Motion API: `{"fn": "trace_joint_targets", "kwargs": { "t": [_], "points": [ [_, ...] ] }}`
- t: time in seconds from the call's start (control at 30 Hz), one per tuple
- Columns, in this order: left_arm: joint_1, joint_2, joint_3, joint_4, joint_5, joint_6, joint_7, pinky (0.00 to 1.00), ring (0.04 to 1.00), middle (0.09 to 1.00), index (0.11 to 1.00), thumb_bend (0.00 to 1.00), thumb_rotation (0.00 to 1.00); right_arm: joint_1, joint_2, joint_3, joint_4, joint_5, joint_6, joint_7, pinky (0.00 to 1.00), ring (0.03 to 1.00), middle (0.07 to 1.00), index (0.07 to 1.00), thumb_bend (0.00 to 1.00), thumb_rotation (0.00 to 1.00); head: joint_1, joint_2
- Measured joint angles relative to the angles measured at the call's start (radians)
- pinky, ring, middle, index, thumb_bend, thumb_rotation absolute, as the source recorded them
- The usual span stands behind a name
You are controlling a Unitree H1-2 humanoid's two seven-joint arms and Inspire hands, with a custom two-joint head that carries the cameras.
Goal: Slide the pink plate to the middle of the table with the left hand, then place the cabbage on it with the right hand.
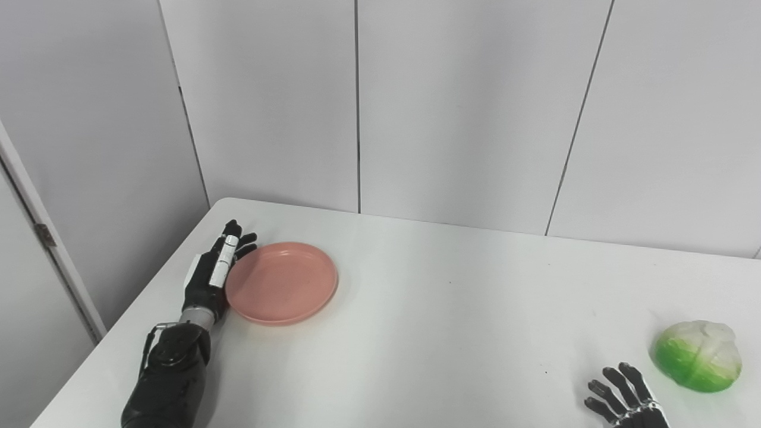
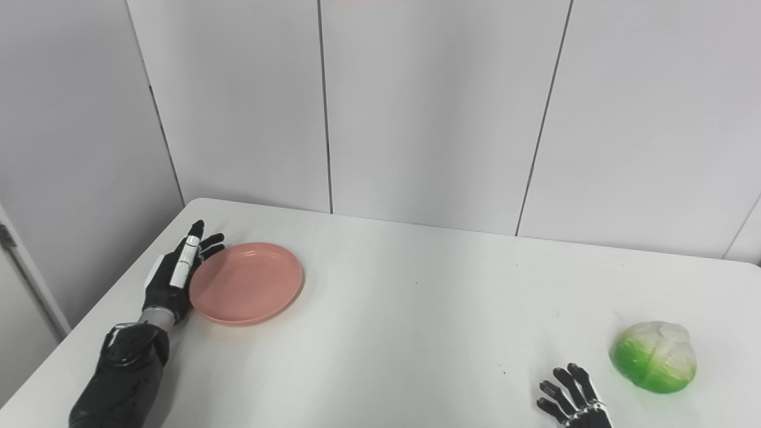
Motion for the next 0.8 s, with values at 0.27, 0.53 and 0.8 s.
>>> {"fn": "trace_joint_targets", "kwargs": {
  "t": [0.27,0.53,0.8],
  "points": [
    [0.009,-0.072,-0.029,-0.093,0.02,0.065,0.021,0.79,0.832,0.844,0.925,0.77,0.86,0.002,0.001,0.001,-0.003,-0.003,0.001,-0.001,0.75,0.799,0.861,0.867,0.79,0.86,-0.012,0.006],
    [0.008,-0.127,-0.048,-0.134,0.046,0.096,0.062,0.81,0.831,0.829,0.913,0.76,0.87,0.004,0.003,0.011,-0.012,-0.028,0.01,-0.018,0.73,0.78,0.847,0.843,0.79,0.85,-0.087,0.037],
    [0.037,-0.213,-0.074,-0.27,0.068,0.203,0.1,0.8,0.841,0.842,0.905,0.75,0.9,0.006,0.013,0.075,-0.023,-0.066,0.029,-0.028,0.72,0.783,0.841,0.827,0.8,0.82,-0.183,0.049]
  ]
}}
